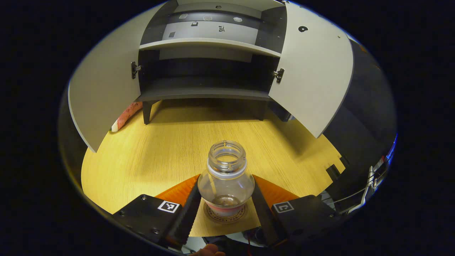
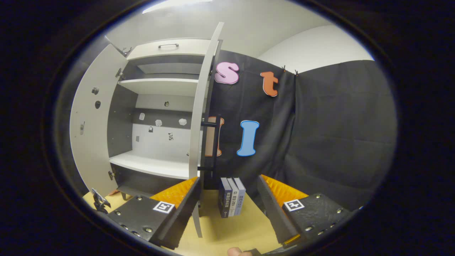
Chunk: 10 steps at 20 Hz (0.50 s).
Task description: Grasp the bottle in the cabinet with the left hand and place it on the coaster, then close the right door with the right hand and the left door with the left hand.
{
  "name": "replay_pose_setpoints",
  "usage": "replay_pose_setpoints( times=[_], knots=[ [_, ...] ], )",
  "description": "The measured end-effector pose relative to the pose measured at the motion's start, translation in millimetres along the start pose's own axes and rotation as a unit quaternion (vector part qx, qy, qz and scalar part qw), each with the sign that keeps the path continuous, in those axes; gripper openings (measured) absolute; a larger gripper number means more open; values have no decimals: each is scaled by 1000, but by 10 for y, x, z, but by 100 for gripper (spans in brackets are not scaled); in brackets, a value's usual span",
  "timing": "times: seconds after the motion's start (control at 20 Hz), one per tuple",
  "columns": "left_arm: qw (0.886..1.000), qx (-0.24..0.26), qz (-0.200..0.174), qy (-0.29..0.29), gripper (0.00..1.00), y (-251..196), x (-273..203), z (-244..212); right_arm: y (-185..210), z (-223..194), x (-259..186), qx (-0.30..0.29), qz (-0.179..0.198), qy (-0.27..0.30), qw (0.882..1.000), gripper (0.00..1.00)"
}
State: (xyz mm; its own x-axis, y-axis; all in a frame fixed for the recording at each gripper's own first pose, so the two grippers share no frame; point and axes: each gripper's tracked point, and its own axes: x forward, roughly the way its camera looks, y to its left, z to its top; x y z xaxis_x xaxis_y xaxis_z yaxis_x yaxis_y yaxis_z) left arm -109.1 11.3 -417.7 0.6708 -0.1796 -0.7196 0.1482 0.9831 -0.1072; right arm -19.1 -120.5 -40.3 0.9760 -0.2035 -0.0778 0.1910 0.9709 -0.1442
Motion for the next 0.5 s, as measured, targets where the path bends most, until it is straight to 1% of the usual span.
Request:
replay_pose_setpoints(
  times=[0.05,0.1,0.15,0.2,0.5],
  knots=[
    [1000,0,1,4,81,1,-7,-5,2,-6,15,0,0,1,1000,96],
    [1000,-1,2,8,84,-3,-17,-17,-2,-22,9,1,1,2,1000,96],
    [1000,-1,3,12,84,2,-30,-21,-4,-29,10,1,1,3,1000,96],
    [1000,0,4,14,81,7,-50,-20,-12,-44,16,1,1,5,1000,96],
    [1000,17,-6,20,81,-72,-151,23,-73,-90,70,2,-5,9,1000,96]
  ],
)
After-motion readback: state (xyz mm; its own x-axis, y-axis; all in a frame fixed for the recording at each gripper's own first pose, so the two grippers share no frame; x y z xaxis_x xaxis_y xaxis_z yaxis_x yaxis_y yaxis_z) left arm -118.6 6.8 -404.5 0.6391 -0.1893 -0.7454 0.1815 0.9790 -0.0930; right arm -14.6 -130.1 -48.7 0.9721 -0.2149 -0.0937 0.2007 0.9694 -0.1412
